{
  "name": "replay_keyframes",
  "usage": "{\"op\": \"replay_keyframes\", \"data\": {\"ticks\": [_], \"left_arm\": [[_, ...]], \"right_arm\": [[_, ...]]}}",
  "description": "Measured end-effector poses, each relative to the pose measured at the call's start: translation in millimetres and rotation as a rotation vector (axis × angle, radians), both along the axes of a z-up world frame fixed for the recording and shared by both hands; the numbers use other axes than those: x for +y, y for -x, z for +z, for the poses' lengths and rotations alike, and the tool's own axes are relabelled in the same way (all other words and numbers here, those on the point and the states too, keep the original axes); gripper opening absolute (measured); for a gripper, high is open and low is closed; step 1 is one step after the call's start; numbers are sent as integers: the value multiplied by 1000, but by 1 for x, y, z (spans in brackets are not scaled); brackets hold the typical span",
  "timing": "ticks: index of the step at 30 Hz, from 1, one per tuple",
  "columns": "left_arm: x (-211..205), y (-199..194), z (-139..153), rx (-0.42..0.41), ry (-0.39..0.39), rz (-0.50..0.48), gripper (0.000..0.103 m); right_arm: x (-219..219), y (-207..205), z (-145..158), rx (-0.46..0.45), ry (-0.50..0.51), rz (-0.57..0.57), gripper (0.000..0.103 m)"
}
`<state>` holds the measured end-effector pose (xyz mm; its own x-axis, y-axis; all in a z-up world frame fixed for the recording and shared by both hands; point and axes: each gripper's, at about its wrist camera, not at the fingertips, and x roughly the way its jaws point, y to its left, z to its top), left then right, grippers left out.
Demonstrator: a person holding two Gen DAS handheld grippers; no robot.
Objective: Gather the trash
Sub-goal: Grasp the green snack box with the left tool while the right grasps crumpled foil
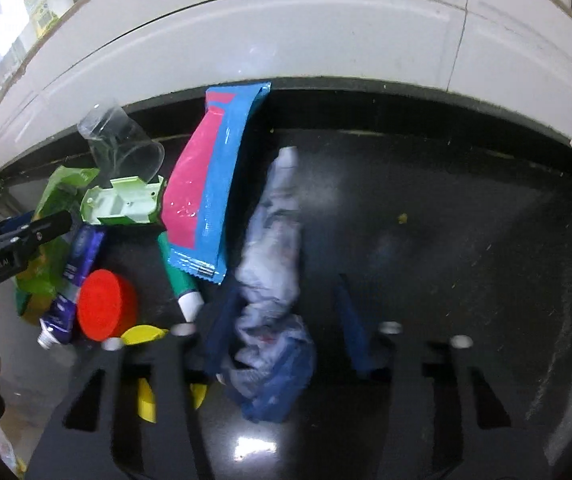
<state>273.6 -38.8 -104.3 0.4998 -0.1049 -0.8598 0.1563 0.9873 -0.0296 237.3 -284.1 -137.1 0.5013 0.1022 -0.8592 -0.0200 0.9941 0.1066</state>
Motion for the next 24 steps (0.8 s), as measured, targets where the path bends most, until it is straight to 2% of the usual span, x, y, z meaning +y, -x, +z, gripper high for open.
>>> {"op": "replay_keyframes", "data": {"ticks": [3,6,17,24], "left_arm": [[-4,7,5,-20,-10,-12,39],[-8,20,19,-63,-26,-22,37],[-7,58,75,-138,1,-51,34],[4,93,77,-148,2,-48,34]], "right_arm": [[5,7,7,-35,26,13,21],[7,17,20,-74,27,1,20],[11,67,94,-183,33,25,20],[26,90,97,-181,16,53,20]]}}
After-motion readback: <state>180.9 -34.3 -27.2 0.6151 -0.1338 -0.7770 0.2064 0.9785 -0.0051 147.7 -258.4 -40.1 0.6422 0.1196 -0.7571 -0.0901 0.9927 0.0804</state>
